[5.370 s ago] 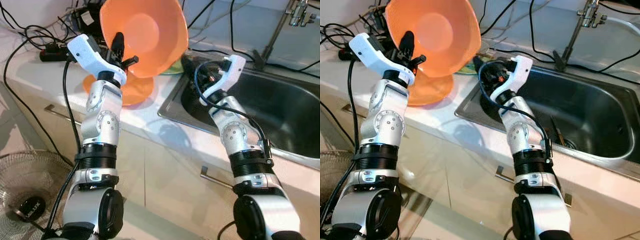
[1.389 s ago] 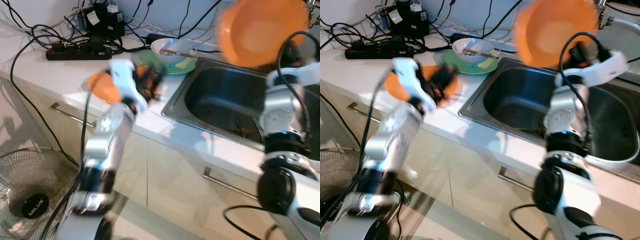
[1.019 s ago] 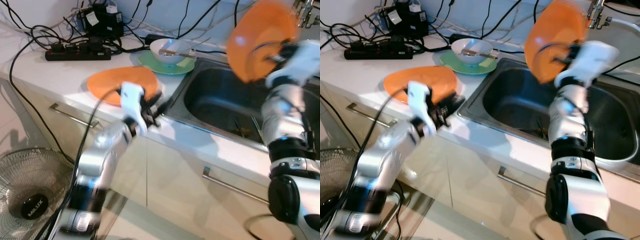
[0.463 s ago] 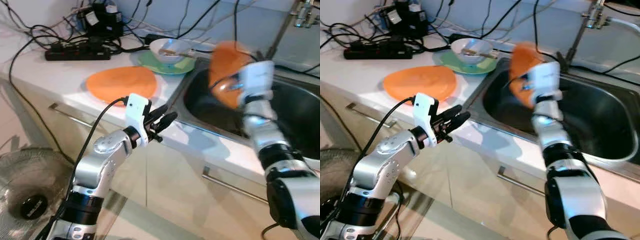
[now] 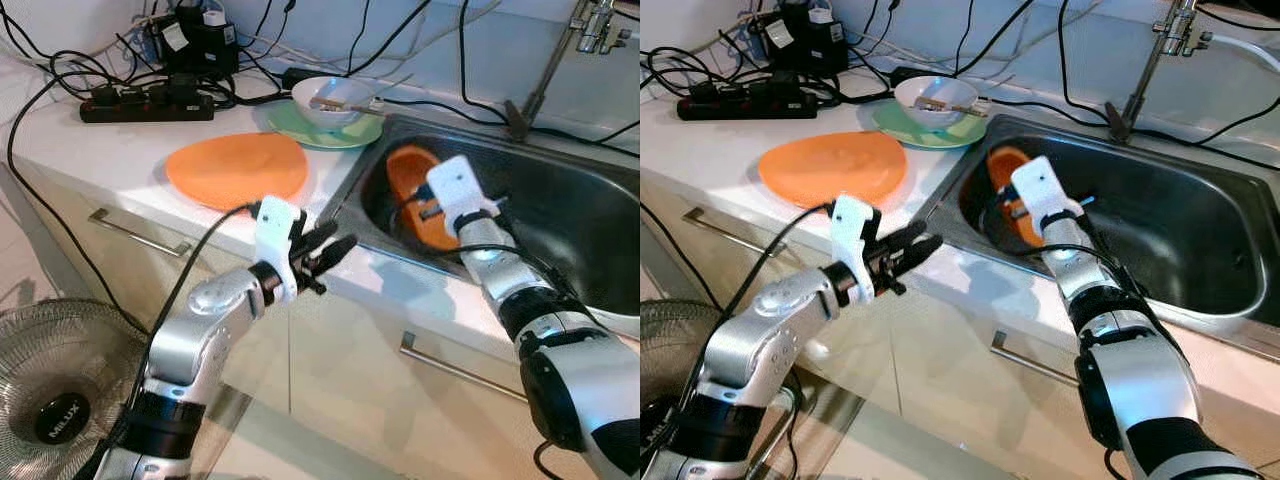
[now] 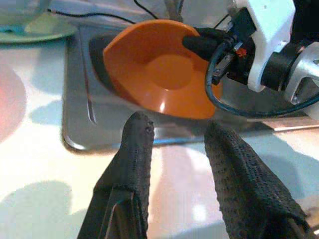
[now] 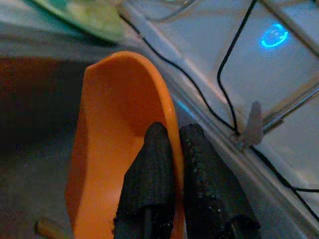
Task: Kitchen organization
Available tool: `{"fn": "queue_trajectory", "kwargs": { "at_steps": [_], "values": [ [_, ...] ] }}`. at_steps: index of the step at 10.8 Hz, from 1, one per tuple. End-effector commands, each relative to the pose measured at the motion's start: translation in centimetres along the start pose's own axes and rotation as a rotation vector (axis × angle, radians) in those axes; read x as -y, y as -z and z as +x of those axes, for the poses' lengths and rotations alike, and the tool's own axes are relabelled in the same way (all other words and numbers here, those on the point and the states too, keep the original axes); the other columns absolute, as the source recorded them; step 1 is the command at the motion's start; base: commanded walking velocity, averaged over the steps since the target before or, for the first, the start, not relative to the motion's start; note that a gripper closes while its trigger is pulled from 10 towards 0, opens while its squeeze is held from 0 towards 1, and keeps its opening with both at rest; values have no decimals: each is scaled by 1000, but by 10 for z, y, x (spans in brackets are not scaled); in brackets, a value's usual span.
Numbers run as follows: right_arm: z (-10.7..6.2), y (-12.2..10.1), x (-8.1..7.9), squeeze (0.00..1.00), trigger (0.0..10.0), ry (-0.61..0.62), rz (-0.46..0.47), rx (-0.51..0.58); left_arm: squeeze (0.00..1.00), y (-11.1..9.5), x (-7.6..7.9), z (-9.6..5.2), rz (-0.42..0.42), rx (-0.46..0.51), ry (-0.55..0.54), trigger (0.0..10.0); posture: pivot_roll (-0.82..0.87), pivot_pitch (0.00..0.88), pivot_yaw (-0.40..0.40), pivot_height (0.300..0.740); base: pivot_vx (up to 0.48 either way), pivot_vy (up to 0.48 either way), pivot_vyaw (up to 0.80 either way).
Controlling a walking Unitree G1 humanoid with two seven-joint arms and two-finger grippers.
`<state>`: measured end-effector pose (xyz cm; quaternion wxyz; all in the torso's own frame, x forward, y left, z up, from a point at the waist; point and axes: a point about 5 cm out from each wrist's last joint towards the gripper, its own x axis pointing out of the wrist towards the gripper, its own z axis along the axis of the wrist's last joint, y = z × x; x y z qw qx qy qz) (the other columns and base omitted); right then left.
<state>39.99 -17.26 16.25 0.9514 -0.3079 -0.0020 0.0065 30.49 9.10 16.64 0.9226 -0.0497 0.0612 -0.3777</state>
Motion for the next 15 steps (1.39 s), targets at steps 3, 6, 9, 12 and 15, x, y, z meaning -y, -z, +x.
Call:
{"fn": "queue_trajectory", "kwargs": {
  "at_steps": [3, 6, 9, 12, 15],
  "values": [
    [6, -7, 1, 0, 10000, -40, 61, -49, 0, -3, 6, -1, 21, -2, 23, 10000, 264, 16, -78, 725, 0, 0, 0],
    [6, -3, -5, 0, 10000, -99, 436, -145, 0, -2, 5, -4, 16, -8, 20, 10000, 270, 17, -74, 725, 0, 0, 0],
    [5, 0, -5, 0, 10000, -183, 629, -182, 0, -3, 5, -4, 18, -12, 22, 10000, 269, 22, -71, 725, 0, 0, 0],
    [3, 4, -9, 0, 10000, -241, 680, -204, 0, -3, 6, -5, 19, -16, 33, 10000, 275, 28, -71, 725, 0, 0, 0],
    [3, 4, -12, 0, 10000, -242, 701, -219, 0, -3, 6, -5, 22, -20, 37, 10000, 281, 28, -70, 725, 0, 0, 0]
  ]
}}
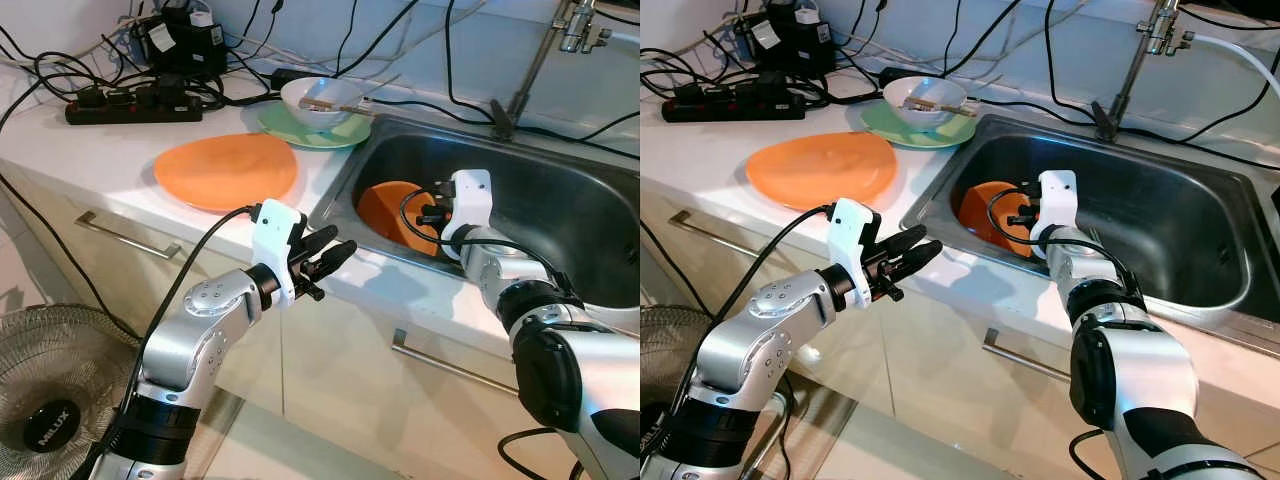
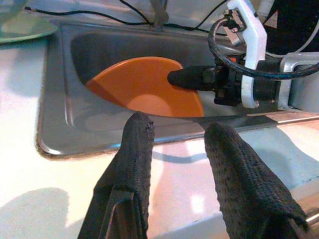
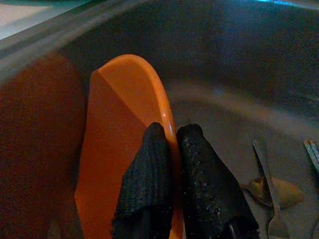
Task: Kitchen organization
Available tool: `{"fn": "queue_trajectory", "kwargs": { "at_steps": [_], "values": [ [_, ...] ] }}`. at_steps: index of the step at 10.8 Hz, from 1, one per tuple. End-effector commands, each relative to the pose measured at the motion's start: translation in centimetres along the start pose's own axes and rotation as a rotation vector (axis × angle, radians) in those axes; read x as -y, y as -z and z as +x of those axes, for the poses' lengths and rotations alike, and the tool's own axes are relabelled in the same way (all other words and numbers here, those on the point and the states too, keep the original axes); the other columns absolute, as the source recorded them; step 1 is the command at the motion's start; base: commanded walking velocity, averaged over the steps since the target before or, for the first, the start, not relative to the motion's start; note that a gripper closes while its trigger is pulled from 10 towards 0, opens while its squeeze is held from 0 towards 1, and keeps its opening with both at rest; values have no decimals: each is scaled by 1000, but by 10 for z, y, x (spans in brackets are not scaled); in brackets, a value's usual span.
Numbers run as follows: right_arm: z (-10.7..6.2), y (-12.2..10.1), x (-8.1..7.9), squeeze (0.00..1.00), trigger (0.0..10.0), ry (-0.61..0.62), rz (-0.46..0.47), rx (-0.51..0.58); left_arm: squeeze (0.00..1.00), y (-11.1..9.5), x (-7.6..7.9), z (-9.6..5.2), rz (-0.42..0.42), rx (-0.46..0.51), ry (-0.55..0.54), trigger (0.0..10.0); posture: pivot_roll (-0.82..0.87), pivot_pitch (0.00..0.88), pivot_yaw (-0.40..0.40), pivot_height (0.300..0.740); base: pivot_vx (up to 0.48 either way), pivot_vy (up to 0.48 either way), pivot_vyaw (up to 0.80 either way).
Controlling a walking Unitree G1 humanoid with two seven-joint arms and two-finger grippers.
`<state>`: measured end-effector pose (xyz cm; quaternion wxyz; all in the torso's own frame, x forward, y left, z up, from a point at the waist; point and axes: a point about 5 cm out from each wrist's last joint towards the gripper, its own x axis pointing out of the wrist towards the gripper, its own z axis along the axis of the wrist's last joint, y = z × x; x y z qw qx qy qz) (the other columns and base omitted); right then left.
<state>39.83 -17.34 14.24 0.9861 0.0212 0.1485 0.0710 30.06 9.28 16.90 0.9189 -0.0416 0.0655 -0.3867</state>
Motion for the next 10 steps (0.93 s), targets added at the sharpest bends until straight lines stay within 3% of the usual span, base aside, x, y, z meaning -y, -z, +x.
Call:
{"fn": "queue_trajectory", "kwargs": {
  "at_steps": [1, 3, 5, 8, 9, 10],
  "values": [
    [3, -8, -9, 0, 10000, -28, 30, 13, 0, -1, 4, -1, 9, -5, 21, 10000, 285, 29, -71, 725, 0, 0, 0],
    [2, -2, -4, 0, 10000, 26, -20, -19, 0, 0, 5, -1, 11, -11, 19, 10000, 291, 32, -72, 725, 0, 0, 0],
    [0, -5, 7, 0, 10000, 135, -12, 9, 0, 1, 6, -2, 15, -16, 16, 10000, 290, 34, -70, 725, 0, 0, 0],
    [-1, 2, 7, 0, 10000, 140, -8, -13, 0, 2, 6, -2, 11, -22, 15, 10000, 290, 35, -71, 725, 0, 0, 0],
    [0, 4, 6, 843, 10000, 138, -11, -19, 0, 2, 6, -3, 10, -23, 16, 10000, 294, 37, -73, 725, 0, 0, 0],
    [0, 5, 5, 1000, 10000, 138, -17, -23, 0, 3, 7, -3, 9, -24, 17, 10000, 296, 38, -74, 725, 0, 0, 0]
  ]
}}
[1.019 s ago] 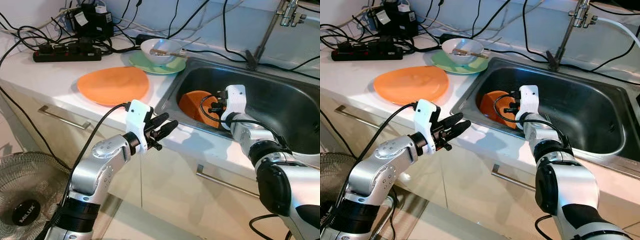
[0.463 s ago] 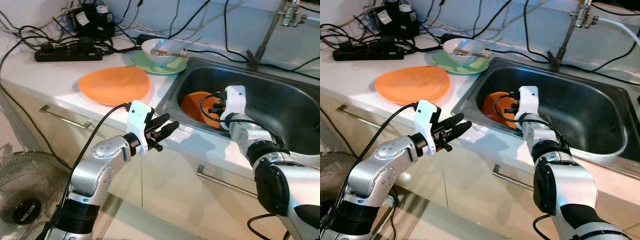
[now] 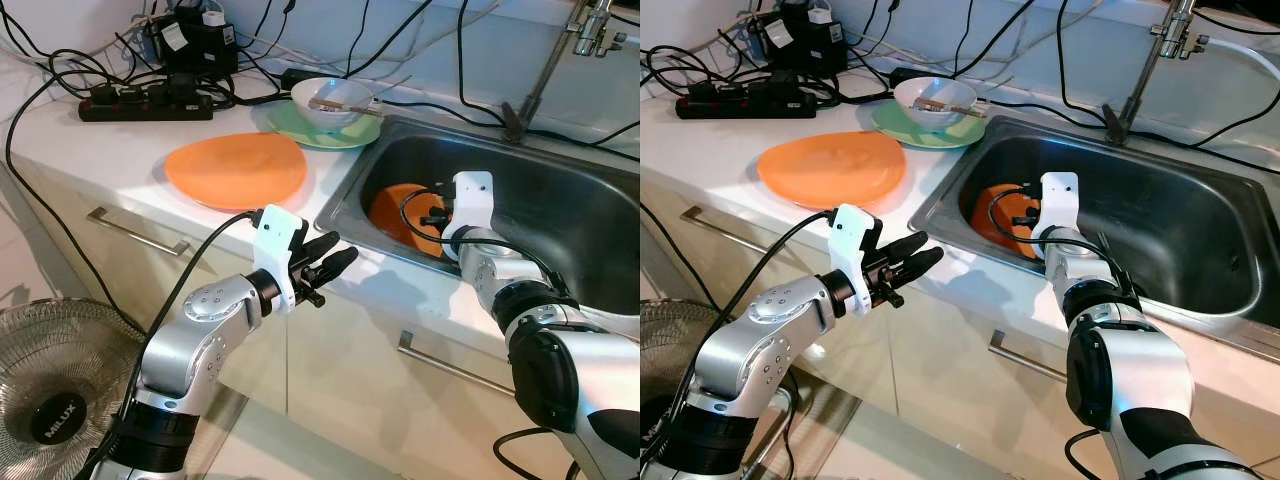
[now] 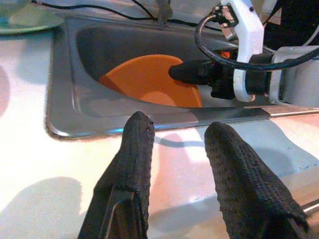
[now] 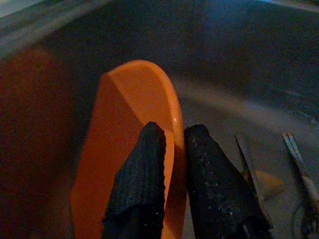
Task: Kitchen organization
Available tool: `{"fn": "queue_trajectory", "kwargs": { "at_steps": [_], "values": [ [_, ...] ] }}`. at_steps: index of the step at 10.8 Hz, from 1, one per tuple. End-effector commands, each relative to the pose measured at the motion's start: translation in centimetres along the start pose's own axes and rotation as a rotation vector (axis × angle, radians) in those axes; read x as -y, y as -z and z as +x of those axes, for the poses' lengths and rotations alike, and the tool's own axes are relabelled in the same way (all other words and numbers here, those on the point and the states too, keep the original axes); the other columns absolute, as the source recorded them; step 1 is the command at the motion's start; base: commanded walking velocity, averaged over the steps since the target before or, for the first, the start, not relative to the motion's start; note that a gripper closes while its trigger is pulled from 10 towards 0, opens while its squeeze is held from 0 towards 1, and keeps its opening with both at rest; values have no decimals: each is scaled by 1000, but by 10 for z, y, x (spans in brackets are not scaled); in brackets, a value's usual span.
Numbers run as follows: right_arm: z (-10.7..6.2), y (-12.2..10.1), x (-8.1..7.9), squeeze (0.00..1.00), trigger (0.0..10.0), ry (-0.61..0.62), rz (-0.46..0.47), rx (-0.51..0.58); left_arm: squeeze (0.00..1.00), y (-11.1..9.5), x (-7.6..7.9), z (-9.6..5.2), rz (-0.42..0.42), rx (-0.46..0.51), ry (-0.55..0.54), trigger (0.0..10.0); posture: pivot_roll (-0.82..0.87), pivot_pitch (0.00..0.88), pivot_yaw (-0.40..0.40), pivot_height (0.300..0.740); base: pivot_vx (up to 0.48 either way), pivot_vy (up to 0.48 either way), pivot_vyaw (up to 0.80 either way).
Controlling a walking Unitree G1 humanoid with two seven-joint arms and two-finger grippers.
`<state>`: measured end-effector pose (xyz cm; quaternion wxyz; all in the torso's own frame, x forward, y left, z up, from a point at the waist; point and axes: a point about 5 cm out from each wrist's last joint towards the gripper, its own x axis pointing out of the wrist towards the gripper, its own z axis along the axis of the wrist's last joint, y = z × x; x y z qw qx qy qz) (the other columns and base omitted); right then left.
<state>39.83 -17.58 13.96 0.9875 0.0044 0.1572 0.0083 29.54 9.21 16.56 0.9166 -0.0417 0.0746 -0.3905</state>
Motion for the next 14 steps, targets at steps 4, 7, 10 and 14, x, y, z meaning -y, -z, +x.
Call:
{"fn": "queue_trajectory", "kwargs": {
  "at_steps": [4, 7, 10, 14],
  "values": [
    [-1, 4, 3, 0, 10000, 15, -15, -18, 0, -2, 3, -1, 16, -5, 12, 10000, 296, 35, -76, 725, 0, 0, 0],
    [-1, 5, 4, 906, 10000, 16, -12, -17, 0, -2, 3, -1, 17, -7, 15, 10000, 297, 33, -76, 725, 0, 0, 0],
    [-1, 4, 6, 0, 10000, 36, -19, -12, 0, -1, 3, -1, 18, -10, 17, 10000, 297, 33, -74, 725, 0, 0, 0],
    [-2, -12, 16, 0, 10000, 119, -74, 60, 0, 0, 4, 0, 18, -14, 19, 10000, 294, 31, -73, 725, 0, 0, 0]
  ]
}}
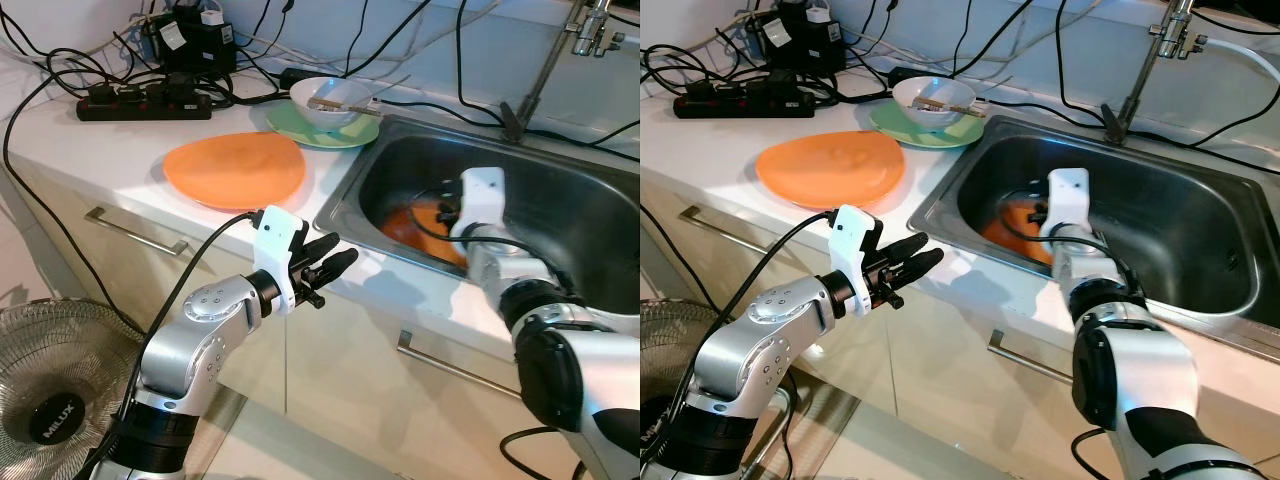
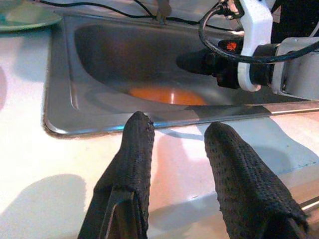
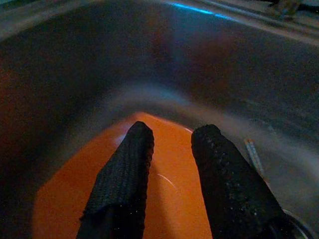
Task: Kitchen organization
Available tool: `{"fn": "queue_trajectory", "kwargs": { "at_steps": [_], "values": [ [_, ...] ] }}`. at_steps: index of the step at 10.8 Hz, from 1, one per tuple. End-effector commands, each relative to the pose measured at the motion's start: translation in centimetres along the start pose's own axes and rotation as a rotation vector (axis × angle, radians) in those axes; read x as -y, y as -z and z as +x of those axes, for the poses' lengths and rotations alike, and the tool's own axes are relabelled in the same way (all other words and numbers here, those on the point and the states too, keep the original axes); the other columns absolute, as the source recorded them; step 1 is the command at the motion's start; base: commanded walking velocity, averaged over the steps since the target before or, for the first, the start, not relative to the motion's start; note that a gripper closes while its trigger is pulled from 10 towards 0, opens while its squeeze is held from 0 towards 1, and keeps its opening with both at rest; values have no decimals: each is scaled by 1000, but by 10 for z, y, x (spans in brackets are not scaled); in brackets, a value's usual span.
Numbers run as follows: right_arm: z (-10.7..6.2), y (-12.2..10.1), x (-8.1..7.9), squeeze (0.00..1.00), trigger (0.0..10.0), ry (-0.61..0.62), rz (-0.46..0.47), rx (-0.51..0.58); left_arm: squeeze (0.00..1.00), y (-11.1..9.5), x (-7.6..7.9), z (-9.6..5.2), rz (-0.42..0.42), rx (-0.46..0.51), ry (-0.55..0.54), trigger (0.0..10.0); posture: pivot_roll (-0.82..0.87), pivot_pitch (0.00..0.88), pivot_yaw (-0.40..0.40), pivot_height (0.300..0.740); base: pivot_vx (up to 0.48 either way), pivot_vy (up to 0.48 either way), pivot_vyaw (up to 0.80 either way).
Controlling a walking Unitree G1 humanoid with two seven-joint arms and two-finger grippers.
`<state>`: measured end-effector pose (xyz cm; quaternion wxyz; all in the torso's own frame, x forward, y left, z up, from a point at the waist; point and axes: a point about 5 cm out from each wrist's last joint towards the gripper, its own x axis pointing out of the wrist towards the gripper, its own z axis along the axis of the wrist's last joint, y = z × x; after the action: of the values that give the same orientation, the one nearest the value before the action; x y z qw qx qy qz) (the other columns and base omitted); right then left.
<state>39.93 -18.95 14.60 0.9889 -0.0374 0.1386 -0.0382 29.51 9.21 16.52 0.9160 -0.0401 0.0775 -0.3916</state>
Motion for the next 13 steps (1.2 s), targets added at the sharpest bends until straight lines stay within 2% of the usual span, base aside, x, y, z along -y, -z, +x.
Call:
{"fn": "queue_trajectory", "kwargs": {
  "at_steps": [1, 2, 3, 5, 7, 8, 10, 12, 13],
  "values": [
    [0, -8, 4, 369, 10000, 20, -2, 32, 0, -1, 3, 0, 17, -8, 18, 10000, 292, 29, -74, 725, 0, 0, 0],
    [0, -9, 4, 522, 10000, 19, -14, 35, 0, 0, 4, 1, 18, -9, 20, 10000, 292, 29, -74, 725, 0, 0, 0],
    [0, -9, 4, 0, 10000, 22, -22, 36, 0, 0, 4, 1, 17, -8, 20, 10000, 291, 29, -74, 725, 0, 0, 0],
    [0, -8, 1, 0, 10000, 20, -29, 47, 0, 0, 3, 1, 20, -5, 13, 10000, 290, 31, -75, 725, 0, 0, 0],
    [0, -14, -12, 0, 10000, -32, -29, 101, 0, -6, -8, 1, 86, 31, -125, 10000, 285, 33, -74, 725, 0, 0, 0],
    [0, -18, -22, 0, 10000, -76, -12, 137, 0, -10, -19, -1, 218, 12, -247, 10000, 283, 33, -75, 725, 0, 0, 0],
    [-1, -23, -31, 0, 10000, -120, 26, 175, 0, -28, -34, -8, 455, -13, -382, 10000, 274, 35, -75, 725, 0, 0, 0],
    [-2, -25, -36, 0, 10000, -145, 54, 192, 0, -40, -55, -23, 768, -186, -492, 10000, 274, 33, -77, 725, 0, 0, 0],
    [-2, -24, -37, 0, 10000, -150, 58, 191, 0, -38, -60, -24, 813, -217, -494, 10000, 273, 32, -76, 725, 0, 0, 0]
  ]
}}
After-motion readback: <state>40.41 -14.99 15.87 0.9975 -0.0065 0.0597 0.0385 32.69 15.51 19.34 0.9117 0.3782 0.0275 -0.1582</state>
